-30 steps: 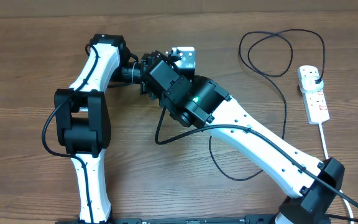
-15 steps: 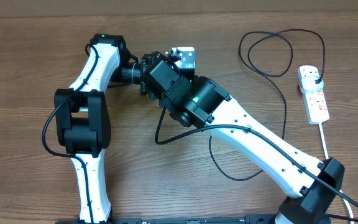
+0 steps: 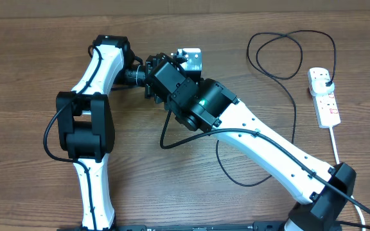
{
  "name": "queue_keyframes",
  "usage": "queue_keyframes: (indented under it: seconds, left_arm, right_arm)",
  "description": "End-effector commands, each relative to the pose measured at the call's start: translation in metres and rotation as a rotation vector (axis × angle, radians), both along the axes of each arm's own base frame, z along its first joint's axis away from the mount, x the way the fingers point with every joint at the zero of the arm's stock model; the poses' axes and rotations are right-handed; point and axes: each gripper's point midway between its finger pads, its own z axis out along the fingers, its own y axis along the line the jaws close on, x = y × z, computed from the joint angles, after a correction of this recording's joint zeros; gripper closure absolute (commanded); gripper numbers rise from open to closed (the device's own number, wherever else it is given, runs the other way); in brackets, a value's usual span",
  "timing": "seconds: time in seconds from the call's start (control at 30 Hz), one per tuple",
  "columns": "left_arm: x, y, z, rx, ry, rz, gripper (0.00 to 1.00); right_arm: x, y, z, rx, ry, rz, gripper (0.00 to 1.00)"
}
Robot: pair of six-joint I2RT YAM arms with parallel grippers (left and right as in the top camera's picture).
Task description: Plug charger to phone and switch on socket
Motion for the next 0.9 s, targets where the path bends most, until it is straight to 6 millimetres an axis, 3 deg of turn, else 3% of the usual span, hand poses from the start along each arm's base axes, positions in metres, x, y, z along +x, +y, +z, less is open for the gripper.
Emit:
queue_keyframes:
  seconds: [0.0,0.5,0.87]
  left_arm:
    - [0.0082,0.0011,0.0107,-0.046,-0.031,0.027,0.2]
    - [0.0067,0.0011,0.0115,-0.044,-0.016,0.027,0.2]
    - [0.0066,0.0011,0.0115,-0.044,-0.015,0.027,0.2]
  right_arm:
    - [0.0014,-0.0003,0.0199,0.04,-0.036,-0.003,0.66]
    - [0.0028,0.0013,0.0211,0.048,-0.043,-0.004,0.66]
    - [0.0031,0.0013,0.0213,0.048,-0.044,-0.004,0.73]
